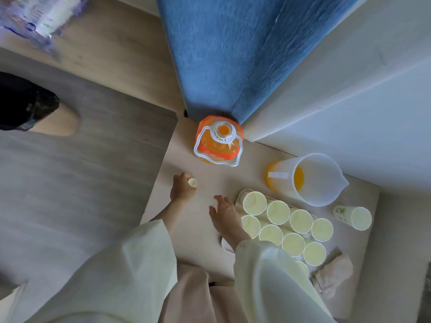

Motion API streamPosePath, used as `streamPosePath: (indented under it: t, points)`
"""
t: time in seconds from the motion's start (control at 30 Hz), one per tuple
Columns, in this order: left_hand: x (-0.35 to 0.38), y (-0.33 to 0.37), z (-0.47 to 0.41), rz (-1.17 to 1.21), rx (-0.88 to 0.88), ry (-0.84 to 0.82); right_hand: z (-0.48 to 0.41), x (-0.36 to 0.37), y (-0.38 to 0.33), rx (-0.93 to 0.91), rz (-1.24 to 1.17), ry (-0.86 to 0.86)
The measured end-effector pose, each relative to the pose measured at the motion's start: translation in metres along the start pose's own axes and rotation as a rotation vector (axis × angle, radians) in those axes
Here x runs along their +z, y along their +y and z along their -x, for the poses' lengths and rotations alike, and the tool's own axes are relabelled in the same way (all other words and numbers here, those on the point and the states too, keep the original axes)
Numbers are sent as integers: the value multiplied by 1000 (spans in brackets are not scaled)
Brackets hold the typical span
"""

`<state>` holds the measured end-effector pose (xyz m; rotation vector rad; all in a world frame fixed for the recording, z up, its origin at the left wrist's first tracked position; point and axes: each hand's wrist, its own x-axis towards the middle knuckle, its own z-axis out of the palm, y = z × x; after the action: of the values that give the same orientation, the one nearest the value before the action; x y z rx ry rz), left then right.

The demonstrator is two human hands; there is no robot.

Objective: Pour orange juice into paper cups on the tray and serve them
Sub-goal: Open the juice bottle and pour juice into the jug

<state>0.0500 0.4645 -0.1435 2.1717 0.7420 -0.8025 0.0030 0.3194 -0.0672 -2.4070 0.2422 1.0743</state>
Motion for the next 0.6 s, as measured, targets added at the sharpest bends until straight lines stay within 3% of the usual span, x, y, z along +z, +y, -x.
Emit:
streamPosePath:
  t: [0.23,0.37,0.5,0.6]
  points:
    - [-25,0,38,9,-75,-63,26,-26,-14,-30,-31,180]
    - [-53,11,79,-6,-154,-180,49,-59,-39,-32,-151,470]
    - [-80,36,118,22,-174,-354,73,-90,-62,-205,-188,826]
    - [-102,61,138,47,-107,-331,84,-114,-82,-332,-22,883]
